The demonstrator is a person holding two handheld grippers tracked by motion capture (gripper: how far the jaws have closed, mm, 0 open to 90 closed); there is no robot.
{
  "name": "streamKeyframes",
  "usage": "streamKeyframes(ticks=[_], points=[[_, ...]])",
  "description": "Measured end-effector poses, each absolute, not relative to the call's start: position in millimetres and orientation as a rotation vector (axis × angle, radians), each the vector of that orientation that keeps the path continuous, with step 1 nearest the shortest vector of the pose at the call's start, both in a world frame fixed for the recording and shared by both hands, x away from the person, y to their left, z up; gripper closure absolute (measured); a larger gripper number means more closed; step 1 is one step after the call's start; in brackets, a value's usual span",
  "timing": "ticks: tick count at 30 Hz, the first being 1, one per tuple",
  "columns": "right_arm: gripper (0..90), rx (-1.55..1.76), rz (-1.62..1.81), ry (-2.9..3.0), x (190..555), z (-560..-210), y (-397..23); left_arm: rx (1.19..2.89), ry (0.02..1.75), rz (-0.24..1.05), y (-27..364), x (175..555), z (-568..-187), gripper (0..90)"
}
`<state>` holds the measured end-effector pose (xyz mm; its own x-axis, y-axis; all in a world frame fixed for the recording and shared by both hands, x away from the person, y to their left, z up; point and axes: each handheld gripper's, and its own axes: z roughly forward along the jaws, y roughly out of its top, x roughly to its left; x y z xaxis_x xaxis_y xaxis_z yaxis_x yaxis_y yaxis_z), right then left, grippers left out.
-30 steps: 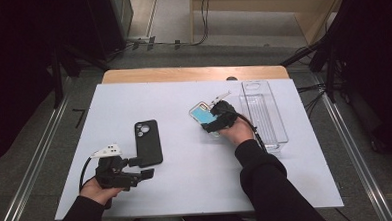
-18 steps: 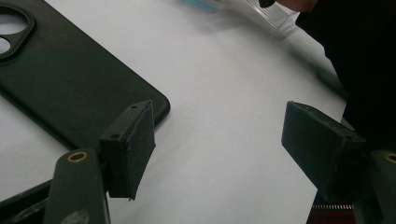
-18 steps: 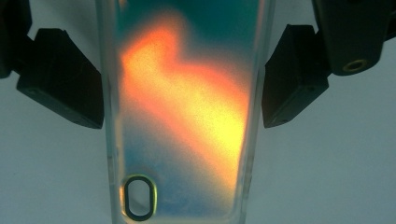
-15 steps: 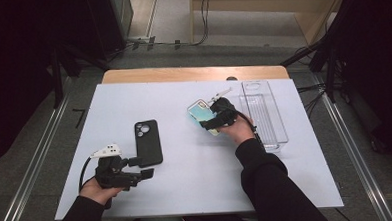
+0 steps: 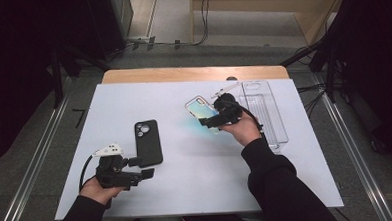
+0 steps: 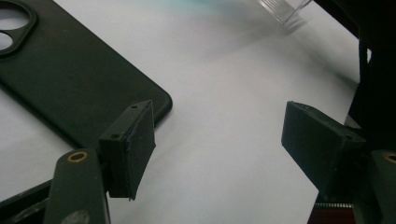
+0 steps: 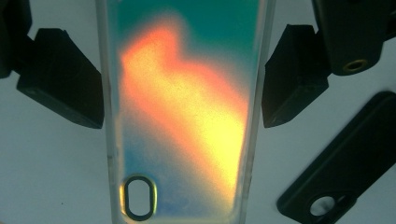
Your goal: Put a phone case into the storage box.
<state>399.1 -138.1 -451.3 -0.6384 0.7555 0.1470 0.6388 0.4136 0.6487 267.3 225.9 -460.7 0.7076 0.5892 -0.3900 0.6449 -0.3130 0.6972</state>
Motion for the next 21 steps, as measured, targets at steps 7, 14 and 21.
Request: streamKeyframes(ticks=[7,14,21], points=[[15.0,1.236,1.106,2.51,374.6,-437.3,-147.9,1.983,0.978,-0.14,224.1,268.8,-458.9,23.5],[14.9,1.235,1.159,2.525,348.3,-434.8,-156.3,1.95,1.01,-0.144,220.5,270.6,-456.1,21.3],[14.9,1.238,1.168,2.542,325.4,-441.3,-164.9,1.93,1.036,-0.186,211.7,270.8,-448.8,21.6]])
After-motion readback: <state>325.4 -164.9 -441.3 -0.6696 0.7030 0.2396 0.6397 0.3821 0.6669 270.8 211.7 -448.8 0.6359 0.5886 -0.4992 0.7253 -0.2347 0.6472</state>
